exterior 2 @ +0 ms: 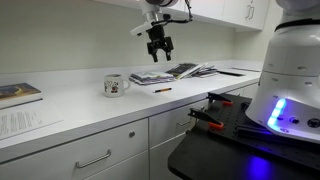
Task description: Place the pen inside the mug
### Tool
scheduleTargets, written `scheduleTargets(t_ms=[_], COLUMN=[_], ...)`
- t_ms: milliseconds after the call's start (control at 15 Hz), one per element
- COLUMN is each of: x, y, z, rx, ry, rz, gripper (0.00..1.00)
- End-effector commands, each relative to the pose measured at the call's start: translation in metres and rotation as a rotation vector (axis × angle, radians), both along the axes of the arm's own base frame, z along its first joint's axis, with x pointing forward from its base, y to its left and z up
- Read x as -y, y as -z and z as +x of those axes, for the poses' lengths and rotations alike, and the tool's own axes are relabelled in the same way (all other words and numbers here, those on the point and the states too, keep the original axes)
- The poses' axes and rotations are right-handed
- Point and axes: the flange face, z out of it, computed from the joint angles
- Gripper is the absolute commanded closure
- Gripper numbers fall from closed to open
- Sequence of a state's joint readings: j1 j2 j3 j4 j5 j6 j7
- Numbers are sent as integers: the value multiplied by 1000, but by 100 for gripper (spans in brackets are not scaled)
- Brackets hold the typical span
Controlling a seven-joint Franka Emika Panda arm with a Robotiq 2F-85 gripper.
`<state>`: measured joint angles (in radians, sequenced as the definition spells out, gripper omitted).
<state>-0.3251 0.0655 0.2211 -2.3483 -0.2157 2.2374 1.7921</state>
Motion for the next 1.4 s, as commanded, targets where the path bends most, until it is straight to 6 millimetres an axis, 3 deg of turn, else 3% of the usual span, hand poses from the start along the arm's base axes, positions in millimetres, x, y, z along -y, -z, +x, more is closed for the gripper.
scheduleTargets(t_ms=[0,333,667,933,1333], x=[-1,-1,27,50,78], y=[-2,-2,0,18,54], z=[2,2,12,17,13], rx=[4,5,160,222,243], ry=[7,11,102,171,206], rz=[10,13,95,157,105], gripper=[0,0,0,0,0])
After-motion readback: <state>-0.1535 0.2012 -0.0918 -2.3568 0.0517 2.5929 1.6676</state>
